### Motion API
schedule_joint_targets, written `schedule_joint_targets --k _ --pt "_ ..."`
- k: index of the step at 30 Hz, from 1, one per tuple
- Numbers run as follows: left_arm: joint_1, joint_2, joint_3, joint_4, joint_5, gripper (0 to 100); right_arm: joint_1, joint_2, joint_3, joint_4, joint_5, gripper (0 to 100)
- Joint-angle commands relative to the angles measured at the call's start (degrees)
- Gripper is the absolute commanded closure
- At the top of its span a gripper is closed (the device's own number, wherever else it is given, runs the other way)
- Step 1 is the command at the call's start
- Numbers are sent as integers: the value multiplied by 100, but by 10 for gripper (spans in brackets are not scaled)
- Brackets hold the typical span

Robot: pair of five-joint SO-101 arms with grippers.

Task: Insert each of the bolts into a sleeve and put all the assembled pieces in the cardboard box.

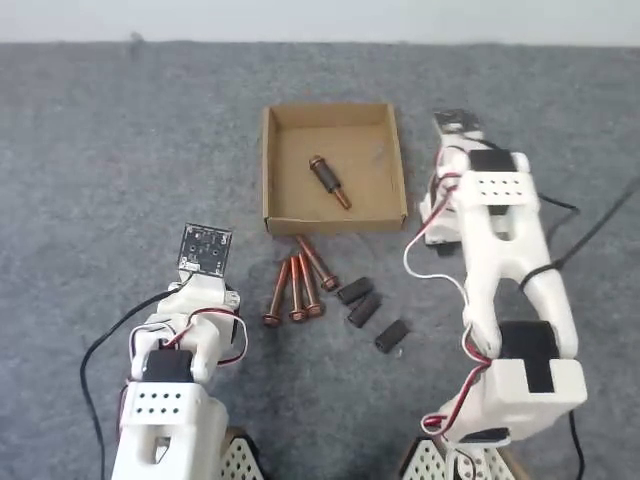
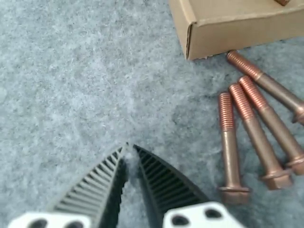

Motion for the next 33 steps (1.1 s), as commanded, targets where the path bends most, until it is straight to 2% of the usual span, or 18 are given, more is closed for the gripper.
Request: schedule_joint_targets --k 1,7,18,23,33 --pt "-26 -114 -48 -149 -18 988 110 -391 -211 541 -343 993" --pt "-26 -114 -48 -149 -18 988 66 -409 53 1235 -352 993" --pt "-26 -114 -48 -149 -18 988 -57 -1613 1468 75 -343 993" --pt "-26 -114 -48 -149 -18 988 -31 -2088 1846 -1604 -352 993" --pt "-26 -114 -48 -149 -18 988 -119 -2158 3411 -6273 -352 993"
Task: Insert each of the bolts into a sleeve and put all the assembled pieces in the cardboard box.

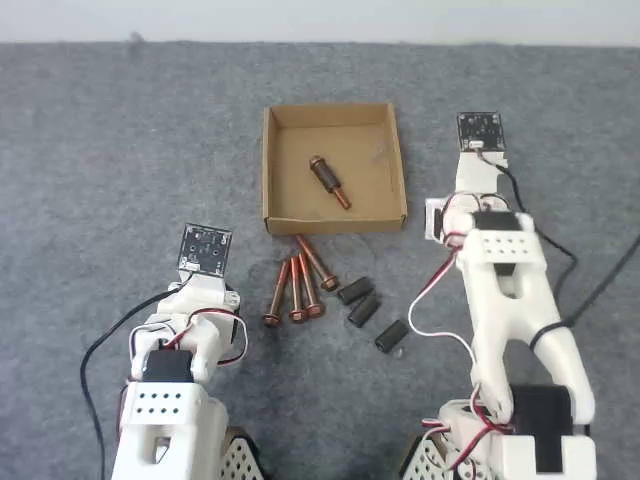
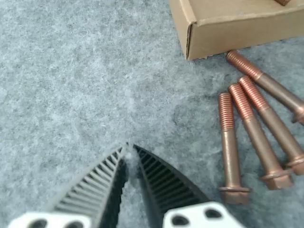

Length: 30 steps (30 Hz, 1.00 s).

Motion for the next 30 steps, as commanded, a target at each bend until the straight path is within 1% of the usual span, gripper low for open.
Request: schedule_joint_targets --k 1,7,11,16,22,30 --pt "-26 -114 -48 -149 -9 988 -145 -330 369 -2035 -62 993" --pt "-26 -114 -48 -149 0 988 -435 -145 1292 -5367 -62 993" --pt "-26 -114 -48 -149 0 988 -655 435 1714 -7020 -62 992" --pt "-26 -114 -48 -149 0 988 -699 1411 2127 -8866 -62 992" --pt "-26 -114 -48 -149 0 988 -708 2141 2892 -10519 -70 992" --pt "-26 -114 -48 -149 -9 988 -716 2167 4132 -11749 -62 992"
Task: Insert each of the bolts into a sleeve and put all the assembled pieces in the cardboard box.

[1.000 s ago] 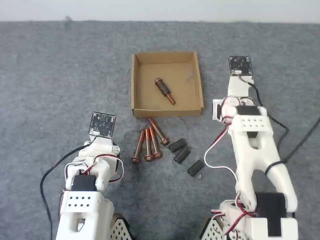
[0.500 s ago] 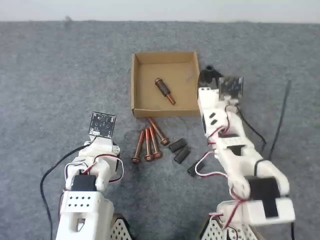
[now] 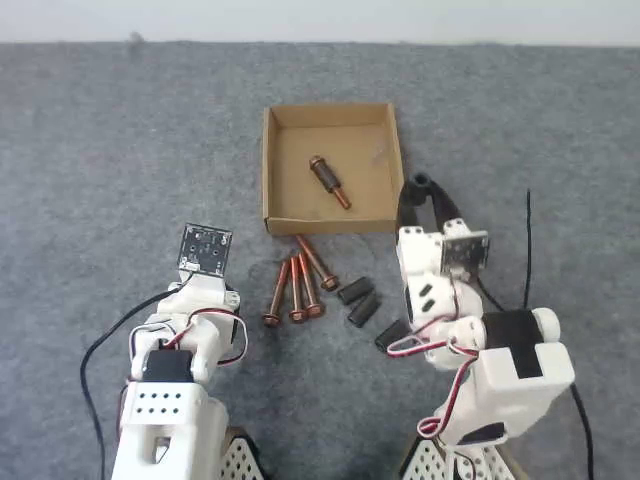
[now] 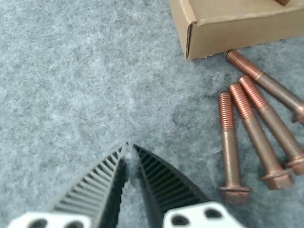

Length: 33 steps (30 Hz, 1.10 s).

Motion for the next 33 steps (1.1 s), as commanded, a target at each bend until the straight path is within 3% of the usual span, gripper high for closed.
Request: schedule_joint_targets --k 1,12,24,27,29,33 --pt "-26 -114 -48 -149 -9 988 -22 -66 378 -576 -62 992" --pt "-26 -114 -48 -176 0 988 -22 -75 1503 -1464 -70 992" --pt "0 -123 22 -1292 -26 988 31 -22 1477 -523 -62 992" --pt "18 -79 -224 -1257 -141 988 48 -13 1486 -523 -62 992" --pt "-18 -70 -523 -1143 -633 988 127 -13 1486 -523 -62 992" --pt "387 -53 -1323 -193 -958 988 207 -13 1486 -514 -53 992"
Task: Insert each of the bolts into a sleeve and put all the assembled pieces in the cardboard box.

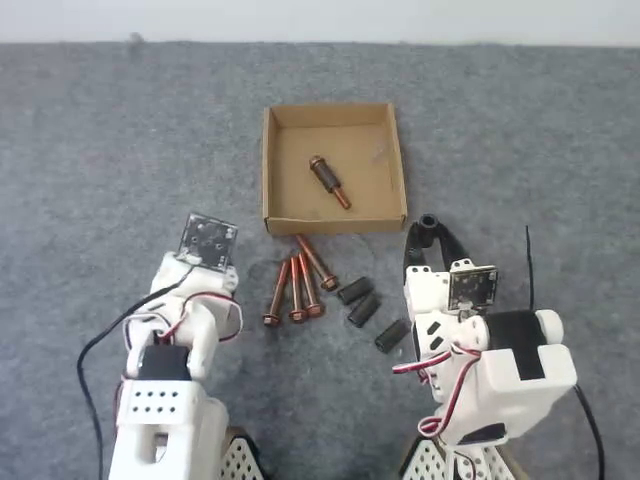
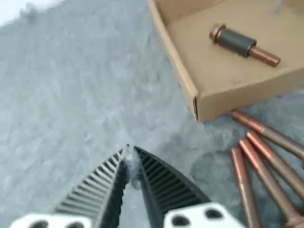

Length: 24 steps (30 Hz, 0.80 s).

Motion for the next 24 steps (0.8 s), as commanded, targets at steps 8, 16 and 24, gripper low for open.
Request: schedule_joint_targets --k 8,16,24 --pt "1582 26 -1991 1969 -149 988 66 -4 132 40 -35 992" --pt "1714 2198 -3108 1899 -149 988 66 -4 132 40 -35 992" --pt "2101 3411 -3495 1389 -633 987 75 4 132 48 -35 992"
